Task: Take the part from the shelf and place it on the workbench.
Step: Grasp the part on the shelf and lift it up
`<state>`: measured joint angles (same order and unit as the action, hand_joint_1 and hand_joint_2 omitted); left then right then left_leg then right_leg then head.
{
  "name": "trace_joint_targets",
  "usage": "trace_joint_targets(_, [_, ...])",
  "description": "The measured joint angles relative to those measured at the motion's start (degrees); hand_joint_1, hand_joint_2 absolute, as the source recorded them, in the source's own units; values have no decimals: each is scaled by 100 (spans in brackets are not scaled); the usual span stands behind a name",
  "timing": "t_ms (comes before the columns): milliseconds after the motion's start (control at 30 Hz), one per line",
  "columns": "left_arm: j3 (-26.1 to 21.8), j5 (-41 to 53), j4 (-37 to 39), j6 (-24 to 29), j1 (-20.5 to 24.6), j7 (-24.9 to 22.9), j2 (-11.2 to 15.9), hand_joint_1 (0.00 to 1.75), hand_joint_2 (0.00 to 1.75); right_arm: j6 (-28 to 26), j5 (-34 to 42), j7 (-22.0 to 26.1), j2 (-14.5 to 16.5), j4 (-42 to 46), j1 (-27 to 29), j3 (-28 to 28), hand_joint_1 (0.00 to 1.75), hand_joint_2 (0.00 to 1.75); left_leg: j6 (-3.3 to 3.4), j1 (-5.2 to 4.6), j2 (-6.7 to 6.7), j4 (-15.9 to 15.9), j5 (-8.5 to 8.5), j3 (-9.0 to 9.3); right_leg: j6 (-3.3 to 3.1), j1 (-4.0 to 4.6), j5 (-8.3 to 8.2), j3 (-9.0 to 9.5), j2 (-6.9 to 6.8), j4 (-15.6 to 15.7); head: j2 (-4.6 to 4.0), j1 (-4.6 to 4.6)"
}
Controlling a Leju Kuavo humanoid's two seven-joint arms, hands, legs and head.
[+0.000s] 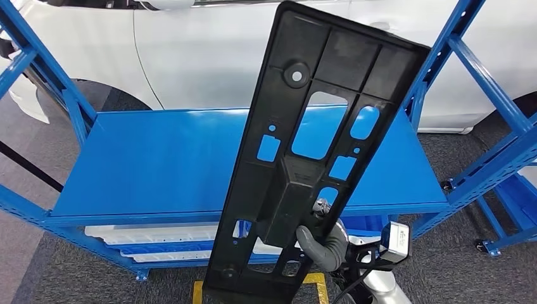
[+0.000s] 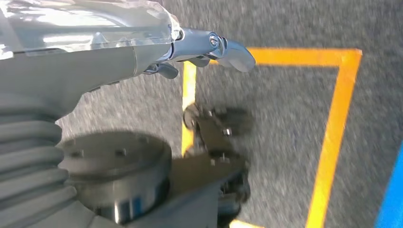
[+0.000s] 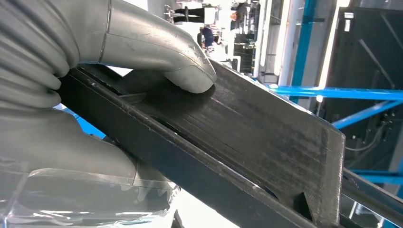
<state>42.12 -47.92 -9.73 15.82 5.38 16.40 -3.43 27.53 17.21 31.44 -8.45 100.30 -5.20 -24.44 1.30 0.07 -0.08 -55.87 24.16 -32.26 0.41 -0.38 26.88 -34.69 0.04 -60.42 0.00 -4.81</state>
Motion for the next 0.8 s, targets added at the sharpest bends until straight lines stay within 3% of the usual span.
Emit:
trace_joint_targets(100, [28,-48,0,114,0,-63,0,0,175,-54,28,-16,-32,-3,5,-44,175,175,29,6,5,29,-39,-9,65,-23,575,-481,0,-1059,0,0])
trace_joint_targets(133, [28,-75,0,116,-5,-87,0,0,175,-75,30,-22,-42,-7,10,-53,175,175,28,5,5,20,-40,-18,86,-36,652,-594,-1,-1312,0,0])
trace_joint_targets(167, [28,-87,0,120,-10,-124,0,0,175,-97,31,-31,-50,-10,11,-61,175,175,22,8,3,6,-37,-26,105,-52,620,-610,-2,-1369,0,0])
trace_joint_targets(200, [29,-88,0,132,-12,-171,0,0,175,-113,33,-40,-55,-13,7,-67,175,175,10,14,0,-20,-29,-33,122,-71,483,-509,-4,-1190,0,0])
trace_joint_targets(267, [29,-94,0,175,-11,-270,1,0,175,-165,38,-58,-57,-19,-22,-92,175,175,-49,18,-9,-120,16,-67,141,-108,147,-118,-4,-449,0,0])
trace_joint_targets(333, [29,-110,0,219,-10,-358,2,0,175,-234,53,-69,-57,-30,-52,-116,175,175,-122,3,-18,-231,71,-121,83,-113,9,108,18,23,0,0])
trace_joint_targets(433, [28,-155,0,292,-17,-484,5,0,175,-360,99,-119,-52,-47,-73,-122,175,175,-211,12,-23,-275,92,-154,-54,-88,-1,103,31,64,0,0])
trace_joint_targets(500, [27,-191,0,317,-18,-552,8,0,175,-441,144,-184,-44,-63,-103,-121,175,175,-274,31,-20,-483,245,-241,-123,-98,-24,98,15,78,0,0])
trace_joint_targets(600, [26,-207,0,317,-21,-658,10,0,175,-512,207,-273,-35,-112,-141,-114,175,175,-338,50,-17,-1500,774,-696,-165,-92,-32,79,-3,80,0,-1])
trace_joint_targets(633, [26,-204,0,310,-27,-702,9,0,175,-524,221,-292,-35,-134,-140,-110,175,175,-343,53,-17,-1794,870,-830,-168,-85,-32,75,-5,78,0,-1])
trace_joint_targets(667, [27,-200,0,302,-33,-750,9,0,175,-538,229,-303,-36,-156,-135,-102,175,175,-337,53,-17,-1898,858,-877,-168,-79,-31,76,-5,77,0,0])
trace_joint_targets(700, [27,-196,0,295,-37,-794,9,0,175,-556,233,-307,-36,-172,-128,-93,175,175,-319,52,-17,-1767,737,-813,-168,-73,-31,80,-3,76,0,0])
trace_joint_targets(800, [29,-187,3,349,-26,-1009,20,0,175,-593,217,-327,-29,-182,-102,-36,175,175,-211,24,-18,-633,220,-258,-152,-57,-35,99,4,78,0,0])
